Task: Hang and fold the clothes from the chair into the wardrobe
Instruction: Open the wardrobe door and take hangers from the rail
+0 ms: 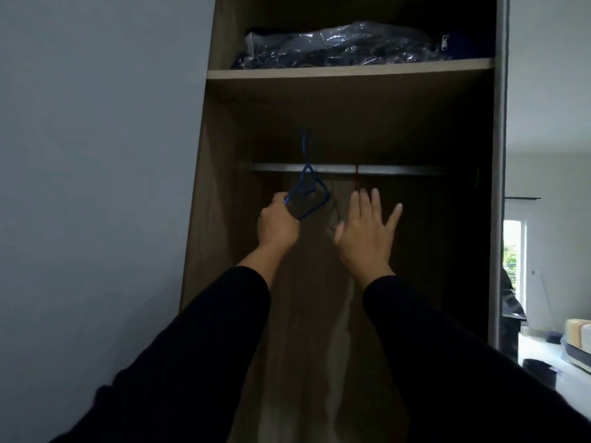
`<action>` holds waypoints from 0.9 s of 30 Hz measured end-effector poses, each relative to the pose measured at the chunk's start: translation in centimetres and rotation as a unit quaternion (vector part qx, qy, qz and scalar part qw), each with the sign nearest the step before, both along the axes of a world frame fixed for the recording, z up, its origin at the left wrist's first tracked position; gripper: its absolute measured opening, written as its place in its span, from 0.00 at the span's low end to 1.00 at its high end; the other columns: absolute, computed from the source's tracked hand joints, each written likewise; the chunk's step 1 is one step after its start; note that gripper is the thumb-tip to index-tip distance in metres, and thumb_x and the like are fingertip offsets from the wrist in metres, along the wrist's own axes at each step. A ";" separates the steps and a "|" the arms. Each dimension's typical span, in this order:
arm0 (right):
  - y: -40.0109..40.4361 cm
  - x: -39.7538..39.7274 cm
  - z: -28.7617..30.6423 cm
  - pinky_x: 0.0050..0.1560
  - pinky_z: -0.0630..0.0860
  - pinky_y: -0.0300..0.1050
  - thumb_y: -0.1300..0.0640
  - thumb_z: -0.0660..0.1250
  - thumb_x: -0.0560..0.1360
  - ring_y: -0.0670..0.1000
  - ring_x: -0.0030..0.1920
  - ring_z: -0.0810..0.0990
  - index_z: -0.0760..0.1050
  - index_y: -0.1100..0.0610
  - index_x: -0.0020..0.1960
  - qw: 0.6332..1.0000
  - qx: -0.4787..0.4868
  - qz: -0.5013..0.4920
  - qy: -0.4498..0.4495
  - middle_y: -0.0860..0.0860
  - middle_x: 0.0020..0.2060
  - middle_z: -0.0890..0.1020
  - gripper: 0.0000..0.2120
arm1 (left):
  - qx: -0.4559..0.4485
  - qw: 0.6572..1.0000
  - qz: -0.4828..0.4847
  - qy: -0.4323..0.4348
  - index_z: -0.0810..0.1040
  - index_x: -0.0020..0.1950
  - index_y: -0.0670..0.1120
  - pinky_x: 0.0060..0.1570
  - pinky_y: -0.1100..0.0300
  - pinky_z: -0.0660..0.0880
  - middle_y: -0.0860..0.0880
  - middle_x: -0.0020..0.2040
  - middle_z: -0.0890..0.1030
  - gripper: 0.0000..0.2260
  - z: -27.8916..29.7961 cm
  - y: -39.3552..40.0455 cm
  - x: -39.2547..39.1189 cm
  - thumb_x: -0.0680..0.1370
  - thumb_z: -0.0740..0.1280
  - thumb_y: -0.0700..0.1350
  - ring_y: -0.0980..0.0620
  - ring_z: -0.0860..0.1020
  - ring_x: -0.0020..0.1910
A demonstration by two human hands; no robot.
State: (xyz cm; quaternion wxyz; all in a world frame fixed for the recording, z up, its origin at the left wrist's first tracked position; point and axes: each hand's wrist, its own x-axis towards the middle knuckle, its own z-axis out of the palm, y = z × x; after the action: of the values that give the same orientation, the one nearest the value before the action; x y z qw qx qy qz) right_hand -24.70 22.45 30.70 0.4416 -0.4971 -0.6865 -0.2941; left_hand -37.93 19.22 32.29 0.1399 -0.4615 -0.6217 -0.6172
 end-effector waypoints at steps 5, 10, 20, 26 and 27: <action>-1.9 -1.0 0.3 0.72 0.37 0.64 0.51 0.51 0.81 0.53 0.78 0.44 0.47 0.59 0.78 0.996 0.005 0.085 -0.008 0.54 0.78 0.50 0.29 | 0.036 0.999 0.007 -0.008 0.70 0.67 0.53 0.46 0.59 0.78 0.52 0.59 0.78 0.17 -0.4 -3.6 -2.4 0.80 0.59 0.40 0.53 0.78 0.52; -4.2 -1.9 0.3 0.73 0.38 0.63 0.51 0.50 0.81 0.53 0.78 0.43 0.45 0.59 0.78 0.983 -0.011 0.179 -0.027 0.54 0.78 0.49 0.29 | 0.023 0.998 0.045 0.046 0.74 0.64 0.49 0.52 0.55 0.79 0.50 0.56 0.82 0.13 -1.1 -9.8 -3.6 0.81 0.59 0.41 0.52 0.82 0.48; -10.1 -1.9 -2.5 0.75 0.43 0.60 0.54 0.53 0.81 0.54 0.78 0.44 0.45 0.60 0.78 0.930 -0.081 0.359 -0.009 0.54 0.78 0.49 0.30 | -0.052 0.992 0.098 0.053 0.76 0.62 0.44 0.56 0.64 0.71 0.50 0.50 0.82 0.12 -5.6 -24.7 0.0 0.81 0.59 0.37 0.55 0.78 0.53; -15.5 -1.4 -5.1 0.72 0.47 0.67 0.52 0.56 0.81 0.55 0.75 0.57 0.49 0.58 0.77 0.891 -0.124 0.437 -0.014 0.55 0.74 0.63 0.29 | -0.120 0.986 0.118 0.025 0.77 0.61 0.47 0.45 0.79 0.69 0.61 0.45 0.82 0.12 -7.7 -33.7 3.3 0.81 0.60 0.37 0.74 0.76 0.43; -16.4 -1.3 -5.4 0.71 0.50 0.66 0.52 0.57 0.81 0.55 0.73 0.61 0.51 0.58 0.77 0.883 -0.129 0.451 -0.015 0.56 0.71 0.66 0.29 | -0.133 0.983 0.126 0.020 0.77 0.61 0.48 0.44 0.78 0.69 0.60 0.46 0.82 0.12 -7.9 -35.0 3.9 0.81 0.60 0.38 0.74 0.76 0.42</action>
State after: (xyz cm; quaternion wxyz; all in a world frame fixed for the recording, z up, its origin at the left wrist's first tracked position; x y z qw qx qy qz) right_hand -25.96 6.04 25.28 0.4481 -0.1826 -0.8749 0.0208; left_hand -34.04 -15.83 24.35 0.1662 -0.4063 -0.7484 -0.4972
